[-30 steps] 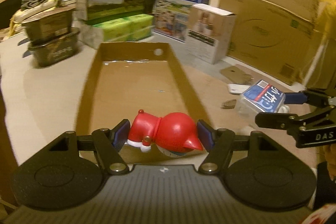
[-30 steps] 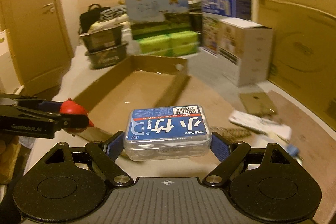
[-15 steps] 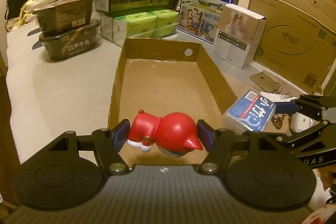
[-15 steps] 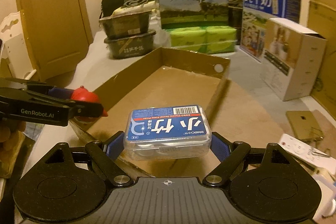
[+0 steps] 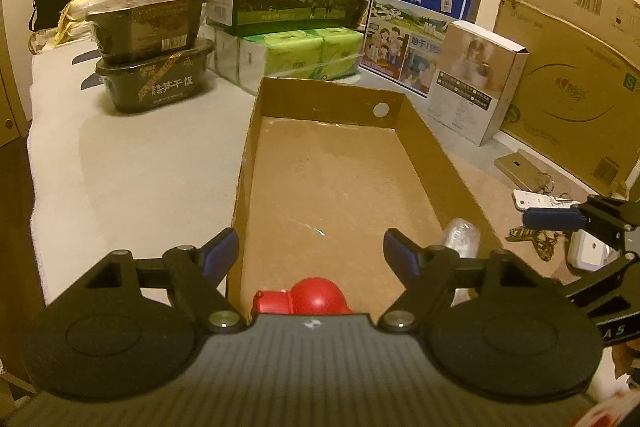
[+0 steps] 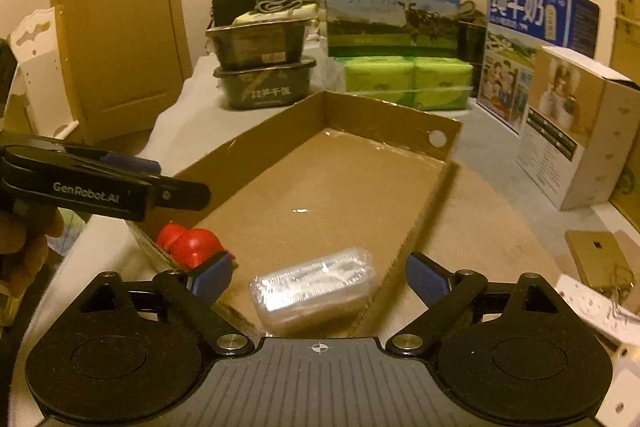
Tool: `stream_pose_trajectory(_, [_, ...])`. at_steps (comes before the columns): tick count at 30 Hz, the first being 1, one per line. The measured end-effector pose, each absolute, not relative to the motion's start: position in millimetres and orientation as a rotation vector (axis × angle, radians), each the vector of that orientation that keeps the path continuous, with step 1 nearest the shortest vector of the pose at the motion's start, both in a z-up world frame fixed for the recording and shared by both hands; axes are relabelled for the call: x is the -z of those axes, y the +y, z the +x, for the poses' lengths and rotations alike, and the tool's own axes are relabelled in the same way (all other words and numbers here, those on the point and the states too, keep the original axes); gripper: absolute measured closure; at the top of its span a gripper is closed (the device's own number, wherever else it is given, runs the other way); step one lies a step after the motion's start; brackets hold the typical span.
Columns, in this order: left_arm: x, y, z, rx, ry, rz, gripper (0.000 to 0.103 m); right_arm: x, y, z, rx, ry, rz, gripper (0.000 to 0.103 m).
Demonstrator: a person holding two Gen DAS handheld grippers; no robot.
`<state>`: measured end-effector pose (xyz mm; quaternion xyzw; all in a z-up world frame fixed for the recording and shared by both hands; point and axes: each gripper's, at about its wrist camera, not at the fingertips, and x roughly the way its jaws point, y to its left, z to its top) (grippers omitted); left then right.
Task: Organize rigid objects
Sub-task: 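Open the right gripper over the tray while the left gripper releases the figurine inside, then grasp the white square night light with the left gripper while the right grasps the green jar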
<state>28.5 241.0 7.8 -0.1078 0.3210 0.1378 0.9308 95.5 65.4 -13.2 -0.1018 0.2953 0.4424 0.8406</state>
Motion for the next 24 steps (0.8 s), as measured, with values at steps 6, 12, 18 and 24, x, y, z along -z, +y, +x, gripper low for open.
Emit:
stream_pose_trajectory(6, [-16, 224, 11, -0.277, 0.648, -0.243, 0.026, 3, 34, 81, -0.875, 0.647, -0.132, 0.010])
stream_pose_trajectory(12, [-19, 200, -3, -0.257, 0.651, -0.263, 0.026, -4, 3, 62, -0.813, 0.674, -0.084, 0.010])
stream_pose_trajectory(18, [-23, 177, -12, -0.230, 0.656, -0.269, 0.026, -8, -28, 44, -0.747, 0.680, -0.058, 0.010])
stream_pose_trajectory(24, [-25, 153, -15, -0.203, 0.664, -0.264, 0.026, -11, -56, 35, -0.682, 0.686, -0.032, 0.010])
